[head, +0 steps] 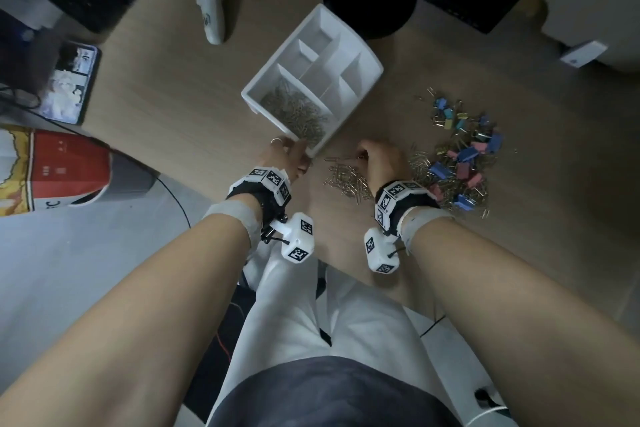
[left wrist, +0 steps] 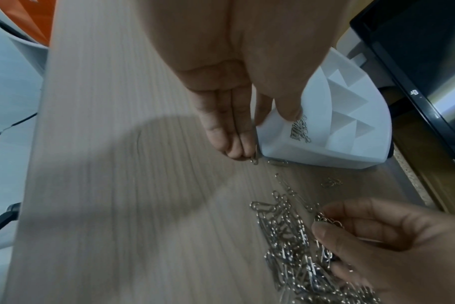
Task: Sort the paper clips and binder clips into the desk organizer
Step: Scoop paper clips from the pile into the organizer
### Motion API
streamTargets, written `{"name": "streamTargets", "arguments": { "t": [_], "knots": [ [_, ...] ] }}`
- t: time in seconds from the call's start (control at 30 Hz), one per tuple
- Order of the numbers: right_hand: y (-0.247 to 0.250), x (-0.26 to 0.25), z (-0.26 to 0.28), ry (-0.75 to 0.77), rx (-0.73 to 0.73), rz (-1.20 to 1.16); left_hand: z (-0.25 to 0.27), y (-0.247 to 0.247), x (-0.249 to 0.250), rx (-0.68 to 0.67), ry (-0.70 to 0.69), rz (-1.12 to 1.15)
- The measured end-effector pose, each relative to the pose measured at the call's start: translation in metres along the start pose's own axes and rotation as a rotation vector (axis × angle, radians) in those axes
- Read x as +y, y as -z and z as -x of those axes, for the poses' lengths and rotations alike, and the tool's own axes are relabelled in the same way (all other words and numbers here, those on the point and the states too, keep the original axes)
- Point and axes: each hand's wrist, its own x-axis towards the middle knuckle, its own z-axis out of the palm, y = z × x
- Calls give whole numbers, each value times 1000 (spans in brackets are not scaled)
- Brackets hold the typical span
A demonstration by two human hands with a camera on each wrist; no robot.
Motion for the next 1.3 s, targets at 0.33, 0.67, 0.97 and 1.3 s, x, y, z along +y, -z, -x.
{"name": "streamTargets", "arguments": {
  "t": [0.33,0.67,0.97,1.3],
  "knots": [
    [8,-3,-3,-50,8,-146,-10,10,15,11,71,-47],
    [33,-75,-42,44,13,-460,-28,34,30,-97,57,-238],
    [39,-93,-67,-10,117,-412,-44,57,36,-163,43,-312],
    [-3,-27,-26,-49,-26,-87,-35,39,18,-21,126,-156]
  ]
}}
